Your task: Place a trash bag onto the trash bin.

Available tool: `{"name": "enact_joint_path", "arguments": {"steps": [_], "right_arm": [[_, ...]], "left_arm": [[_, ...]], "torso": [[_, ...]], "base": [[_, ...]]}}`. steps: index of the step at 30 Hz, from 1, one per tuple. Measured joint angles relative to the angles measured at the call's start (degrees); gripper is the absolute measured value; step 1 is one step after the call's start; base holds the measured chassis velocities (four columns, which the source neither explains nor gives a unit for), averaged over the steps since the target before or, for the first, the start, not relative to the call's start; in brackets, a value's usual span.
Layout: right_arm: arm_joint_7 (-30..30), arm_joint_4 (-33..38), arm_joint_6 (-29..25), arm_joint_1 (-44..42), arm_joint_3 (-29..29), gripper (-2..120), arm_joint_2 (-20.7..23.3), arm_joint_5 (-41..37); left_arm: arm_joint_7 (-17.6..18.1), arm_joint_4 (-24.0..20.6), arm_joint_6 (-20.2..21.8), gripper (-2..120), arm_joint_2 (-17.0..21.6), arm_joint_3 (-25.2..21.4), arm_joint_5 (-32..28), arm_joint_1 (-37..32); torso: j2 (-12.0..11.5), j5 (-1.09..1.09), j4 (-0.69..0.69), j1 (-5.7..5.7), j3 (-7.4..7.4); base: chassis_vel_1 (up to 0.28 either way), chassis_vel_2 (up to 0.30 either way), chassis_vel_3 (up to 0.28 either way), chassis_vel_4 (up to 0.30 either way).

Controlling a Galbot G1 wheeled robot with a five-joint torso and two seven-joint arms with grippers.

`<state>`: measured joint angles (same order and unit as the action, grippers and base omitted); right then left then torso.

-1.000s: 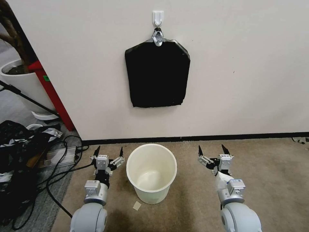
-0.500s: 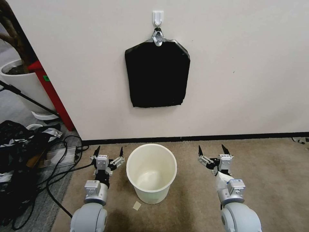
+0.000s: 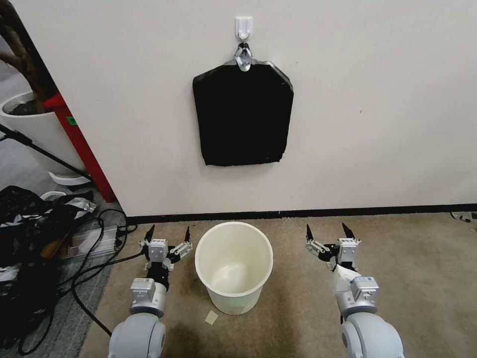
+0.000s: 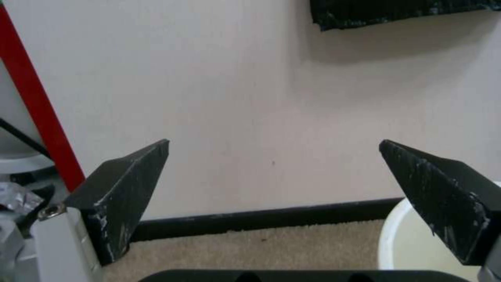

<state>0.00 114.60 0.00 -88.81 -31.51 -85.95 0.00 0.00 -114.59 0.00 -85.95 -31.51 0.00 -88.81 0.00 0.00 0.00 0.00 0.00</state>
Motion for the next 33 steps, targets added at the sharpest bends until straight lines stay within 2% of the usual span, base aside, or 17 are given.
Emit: {"name": "enact_joint_path", "arguments": {"steps": [33], "right_arm": [[0.00,0.00,0.00,0.00,0.00,100,0.00,0.00]], "left_arm": [[0.00,0.00,0.00,100,0.00,0.00,0.00,0.00]], "torso": [[0.00,0.00,0.00,0.00,0.00]], "base": [[0.000,0.000,0.000,0.000]]}}
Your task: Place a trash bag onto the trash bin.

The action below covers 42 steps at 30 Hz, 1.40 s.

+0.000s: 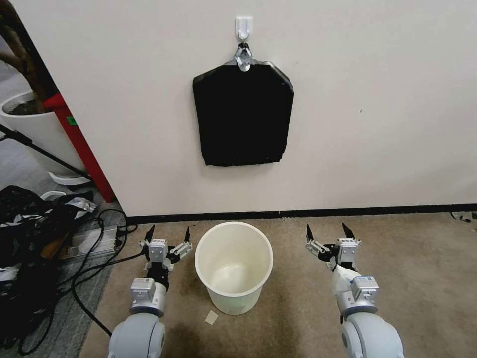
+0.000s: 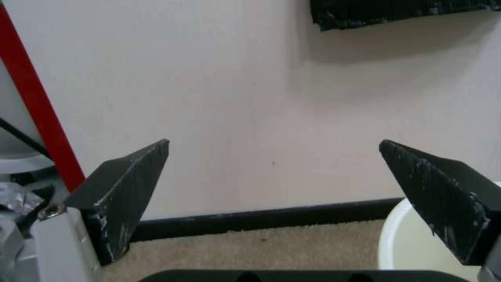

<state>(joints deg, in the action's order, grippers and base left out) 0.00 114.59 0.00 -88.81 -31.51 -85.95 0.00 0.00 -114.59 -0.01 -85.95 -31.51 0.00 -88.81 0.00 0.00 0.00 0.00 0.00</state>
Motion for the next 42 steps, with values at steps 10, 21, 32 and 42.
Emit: {"name": "enact_joint_path", "arguments": {"steps": [10,21,32,42], "right_arm": [[0.00,0.00,0.00,0.00,0.00,100,0.00,0.00],[0.00,0.00,0.00,0.00,0.00,100,0.00,0.00],[-11.11,2.61,-2.90,-1.69,-0.18,100,1.57,-7.35],[-15.53,3.64,-4.13,-2.37,-0.30,100,2.24,-10.36]], "left_arm": [[0.00,0.00,0.00,100,0.00,0.00,0.00,0.00],[0.00,0.00,0.00,100,0.00,0.00,0.00,0.00],[5.74,1.38,-2.92,100,4.55,3.58,-10.37,5.42],[10.98,2.65,-5.73,100,8.69,6.86,-19.90,10.40]], "torso": [[0.00,0.00,0.00,0.00,0.00],[0.00,0.00,0.00,0.00,0.00],[0.00,0.01,0.01,0.00,0.00],[0.00,-0.01,0.00,0.00,0.00]], "base": [[0.000,0.000,0.000,0.000],[0.000,0.000,0.000,0.000],[0.000,0.000,0.000,0.000],[0.000,0.000,0.000,0.000]]}}
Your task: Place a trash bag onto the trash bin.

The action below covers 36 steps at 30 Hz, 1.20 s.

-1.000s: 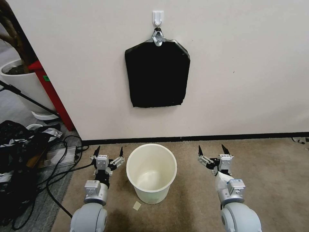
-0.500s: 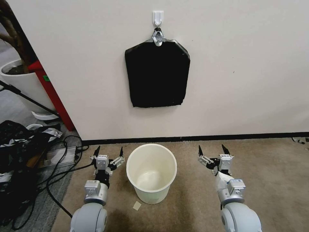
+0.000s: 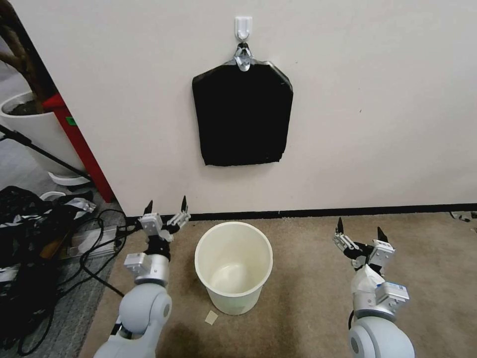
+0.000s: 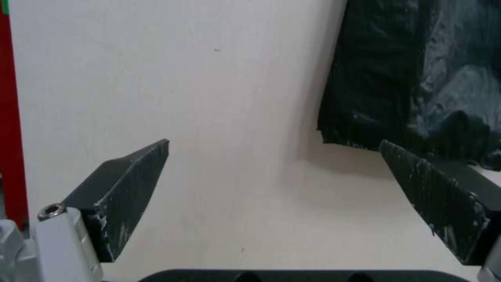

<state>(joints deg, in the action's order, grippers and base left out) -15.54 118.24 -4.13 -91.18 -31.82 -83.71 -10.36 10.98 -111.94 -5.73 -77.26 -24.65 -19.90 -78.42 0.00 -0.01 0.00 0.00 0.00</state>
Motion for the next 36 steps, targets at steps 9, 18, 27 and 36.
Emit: {"name": "enact_joint_path", "arguments": {"steps": [9,18,27,36], "right_arm": [[8.93,3.60,-2.96,6.57,-0.90,100,5.84,2.19],[9.87,5.18,0.15,6.27,-0.94,100,6.82,-0.22],[12.61,-3.87,-5.32,23.36,12.82,100,12.14,-27.01],[21.34,-19.69,-7.01,50.94,26.10,100,6.97,-55.84]], "left_arm": [[-2.59,-5.15,0.38,100,2.59,0.54,4.33,3.64],[-3.39,-8.74,3.15,100,1.91,0.52,4.40,2.09],[-3.85,-8.30,-2.22,100,0.88,-1.17,3.21,-2.66],[-3.48,-9.98,-3.04,100,0.69,-3.61,5.17,-7.51]], "torso": [[-0.01,0.05,-0.04,0.00,0.02],[-0.01,0.00,0.01,0.00,0.00],[-0.01,-0.01,0.01,0.00,0.00],[-0.01,0.02,0.00,0.01,0.01]], "base": [[0.000,0.000,0.000,0.000],[0.000,0.000,0.000,0.000],[0.000,0.000,0.000,0.000],[0.000,0.000,0.000,0.000]]}}
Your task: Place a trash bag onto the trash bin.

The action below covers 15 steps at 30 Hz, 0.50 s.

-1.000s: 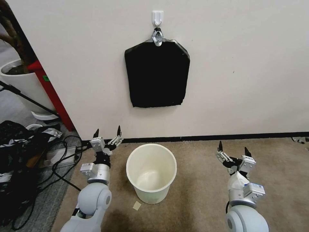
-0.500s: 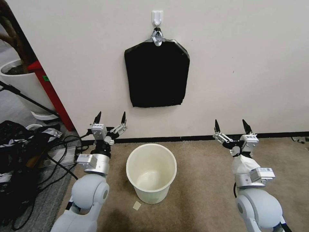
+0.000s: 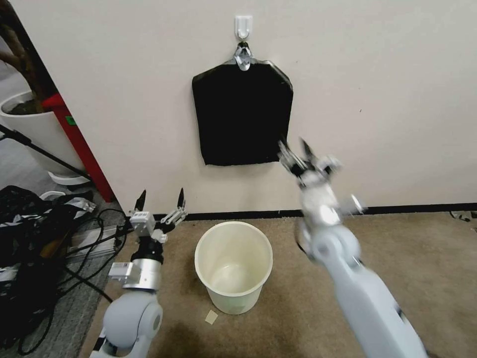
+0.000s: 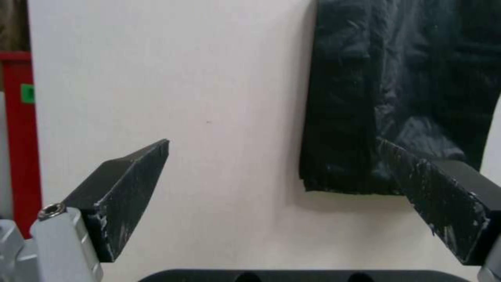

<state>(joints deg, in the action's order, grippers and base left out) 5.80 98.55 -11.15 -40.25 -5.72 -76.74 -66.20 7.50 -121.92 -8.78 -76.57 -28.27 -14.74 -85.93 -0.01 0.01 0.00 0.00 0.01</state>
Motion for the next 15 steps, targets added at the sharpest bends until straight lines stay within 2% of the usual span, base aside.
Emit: {"name": "enact_joint_path", "arguments": {"steps": [3,8,15], "right_arm": [[0.89,-6.63,2.96,8.40,0.93,100,-3.44,-8.70],[0.16,-11.77,5.79,13.85,0.66,100,-6.23,-14.51],[-0.67,-16.47,7.13,17.56,0.77,100,-7.61,-15.50]], "left_arm": [[0.61,-1.02,-0.01,100,-0.44,-0.73,0.78,-0.85],[1.54,-1.32,-0.01,100,-0.61,-1.37,1.74,-1.45],[1.92,-1.49,-0.01,100,-0.56,-1.77,2.50,-1.56]], "torso": [[0.00,0.01,0.00,0.00,0.00],[0.01,0.00,0.00,0.00,-0.01],[0.01,-0.01,0.01,0.00,-0.01]], "base": [[0.000,0.000,0.000,0.000],[0.000,0.000,0.000,0.000],[0.000,0.000,0.000,0.000]]}}
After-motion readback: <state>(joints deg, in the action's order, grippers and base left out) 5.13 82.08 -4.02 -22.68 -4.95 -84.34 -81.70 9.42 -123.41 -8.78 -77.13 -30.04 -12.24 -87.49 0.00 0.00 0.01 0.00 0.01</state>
